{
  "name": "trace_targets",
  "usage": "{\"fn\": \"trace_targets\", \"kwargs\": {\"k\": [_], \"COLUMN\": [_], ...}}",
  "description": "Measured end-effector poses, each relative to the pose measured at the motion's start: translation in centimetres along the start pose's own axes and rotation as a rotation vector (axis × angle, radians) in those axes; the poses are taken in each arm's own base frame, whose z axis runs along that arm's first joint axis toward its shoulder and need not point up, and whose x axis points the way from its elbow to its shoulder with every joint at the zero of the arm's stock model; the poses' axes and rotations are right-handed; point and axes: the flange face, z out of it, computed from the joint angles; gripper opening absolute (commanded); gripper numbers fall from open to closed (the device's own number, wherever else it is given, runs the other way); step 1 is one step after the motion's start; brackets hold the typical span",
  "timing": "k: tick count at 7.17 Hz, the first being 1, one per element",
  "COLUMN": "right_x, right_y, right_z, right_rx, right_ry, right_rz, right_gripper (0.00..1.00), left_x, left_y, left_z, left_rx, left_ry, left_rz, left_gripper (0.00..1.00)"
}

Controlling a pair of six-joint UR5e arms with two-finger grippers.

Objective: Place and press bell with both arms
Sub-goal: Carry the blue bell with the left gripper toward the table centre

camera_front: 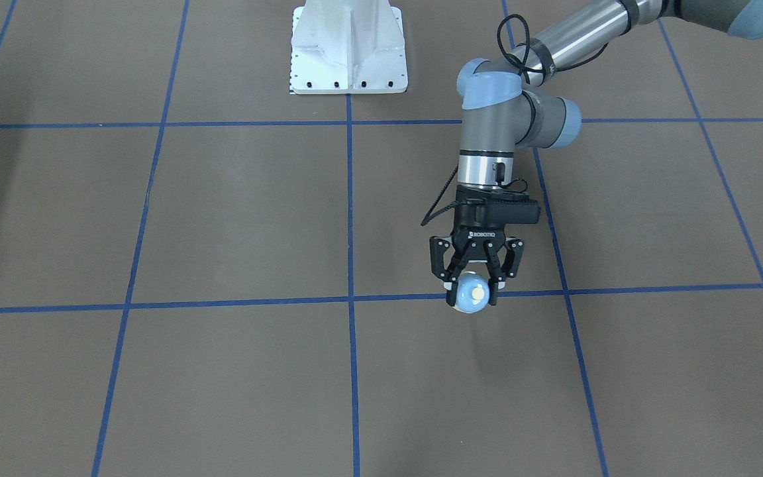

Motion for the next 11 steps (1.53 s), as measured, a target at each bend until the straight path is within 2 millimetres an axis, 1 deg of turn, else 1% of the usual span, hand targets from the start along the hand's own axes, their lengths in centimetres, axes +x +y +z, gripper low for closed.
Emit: {"fn": "trace_targets", "kwargs": {"k": [1,2,3,4,5,7,10,11], "right_x": [0.0,0.0,0.0,0.0,0.1,0.1,0.3,0.4], "right_y": [0.0,0.0,0.0,0.1,0.2,0.3,0.5,0.5], "right_z": [0.1,0.1,0.2,0.3,0.5,0.7,1.0,1.1], "right_rx": [-0.001,-0.002,-0.004,-0.007,-0.009,-0.011,-0.015,-0.018], "right_ry": [0.000,-0.001,-0.002,-0.005,-0.011,-0.024,-0.029,-0.030], "right_rz": [0.000,0.000,0.000,0.002,0.005,0.010,0.014,0.016], "right_gripper": [1.00,1.00,1.00,1.00,1.00,1.00,1.00,1.00], "left_x": [2.5,5.2,8.4,10.8,12.2,13.6,15.9,16.4], "left_y": [2.0,4.0,5.7,7.0,8.3,10.5,13.1,13.7], "left_z": [-1.0,-1.4,-0.8,0.5,1.4,2.1,2.6,2.8], "left_rx": [-0.013,-0.015,-0.001,0.012,0.017,0.019,0.009,0.004], "left_ry": [0.050,0.076,0.085,0.083,0.077,0.063,0.048,0.043], "left_rz": [0.022,0.049,0.064,0.072,0.081,0.102,0.134,0.151], "left_gripper": [0.00,0.00,0.00,0.00,0.00,0.00,0.00,0.00]}}
